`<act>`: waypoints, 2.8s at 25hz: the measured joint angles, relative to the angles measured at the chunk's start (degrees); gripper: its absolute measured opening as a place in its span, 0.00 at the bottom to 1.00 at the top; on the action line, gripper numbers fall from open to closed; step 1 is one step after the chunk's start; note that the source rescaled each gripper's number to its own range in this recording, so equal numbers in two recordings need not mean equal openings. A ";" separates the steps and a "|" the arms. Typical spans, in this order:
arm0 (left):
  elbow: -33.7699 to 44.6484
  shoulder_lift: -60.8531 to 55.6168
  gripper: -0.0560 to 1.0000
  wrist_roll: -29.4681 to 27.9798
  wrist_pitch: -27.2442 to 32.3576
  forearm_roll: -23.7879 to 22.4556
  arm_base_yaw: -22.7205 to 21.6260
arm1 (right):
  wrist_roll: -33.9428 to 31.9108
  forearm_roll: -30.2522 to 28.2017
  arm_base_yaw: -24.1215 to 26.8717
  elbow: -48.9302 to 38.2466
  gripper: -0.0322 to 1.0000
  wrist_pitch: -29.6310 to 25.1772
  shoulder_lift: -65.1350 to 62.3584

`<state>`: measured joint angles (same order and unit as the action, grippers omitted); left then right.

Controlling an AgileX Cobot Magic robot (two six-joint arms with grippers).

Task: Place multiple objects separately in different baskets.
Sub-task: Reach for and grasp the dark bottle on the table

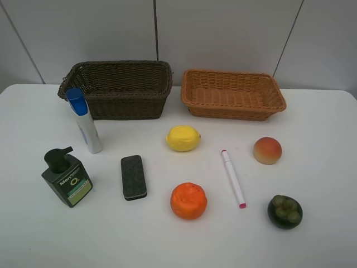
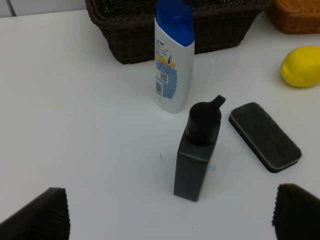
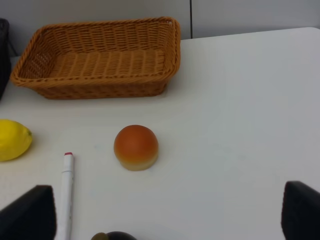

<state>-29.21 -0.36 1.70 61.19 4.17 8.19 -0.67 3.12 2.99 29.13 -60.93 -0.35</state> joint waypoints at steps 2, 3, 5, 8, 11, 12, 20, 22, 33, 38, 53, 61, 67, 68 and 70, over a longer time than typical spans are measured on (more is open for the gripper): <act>0.00 0.00 1.00 0.00 0.00 0.00 0.00 | 0.00 0.00 0.00 0.00 1.00 0.00 0.00; 0.00 0.00 1.00 0.00 0.00 0.00 0.00 | 0.00 0.00 0.00 0.00 1.00 0.00 0.00; 0.00 0.00 1.00 0.00 0.00 0.00 0.00 | 0.00 0.00 0.00 0.00 1.00 0.00 0.00; 0.00 0.00 1.00 0.00 0.00 0.11 0.00 | 0.00 0.00 0.00 0.00 1.00 0.00 0.00; 0.00 0.86 1.00 0.00 -0.05 0.13 0.00 | 0.00 0.00 0.00 0.00 1.00 0.00 0.00; 0.00 2.03 1.00 0.00 -0.05 0.13 0.00 | 0.00 0.00 0.00 0.00 1.00 0.00 0.00; -5.19 26.33 1.00 3.23 -0.01 0.31 0.00 | 0.00 0.00 0.00 0.00 1.00 0.00 0.00; -8.14 34.36 1.00 5.69 0.59 1.16 0.00 | 0.00 0.00 0.00 0.00 1.00 0.00 0.00; -25.39 73.72 1.00 20.82 4.08 8.66 0.81 | 0.00 0.00 0.00 0.00 1.00 0.00 0.00; -26.35 81.65 1.00 21.38 2.19 7.34 4.94 | 0.00 0.00 0.00 0.00 1.00 0.00 0.00; -26.51 86.85 1.00 19.72 -3.56 2.62 10.60 | 0.00 0.00 0.00 0.00 1.00 0.00 0.00; -26.55 93.62 1.00 18.17 -3.51 2.62 10.60 | 0.00 0.00 0.00 0.00 1.00 0.00 0.00; -26.55 99.71 1.00 18.13 -5.25 2.62 10.60 | 0.00 0.00 0.00 0.00 1.00 0.00 0.00; -26.55 100.50 1.00 18.13 -5.61 2.57 10.60 | 0.00 0.00 0.00 0.00 1.00 0.00 0.00; -26.55 101.62 1.00 18.13 -6.40 2.57 10.60 | 0.00 0.00 0.00 0.00 1.00 0.00 0.00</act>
<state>-55.76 101.26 19.83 54.79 6.75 18.79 -0.67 3.12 2.99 29.13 -60.93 -0.35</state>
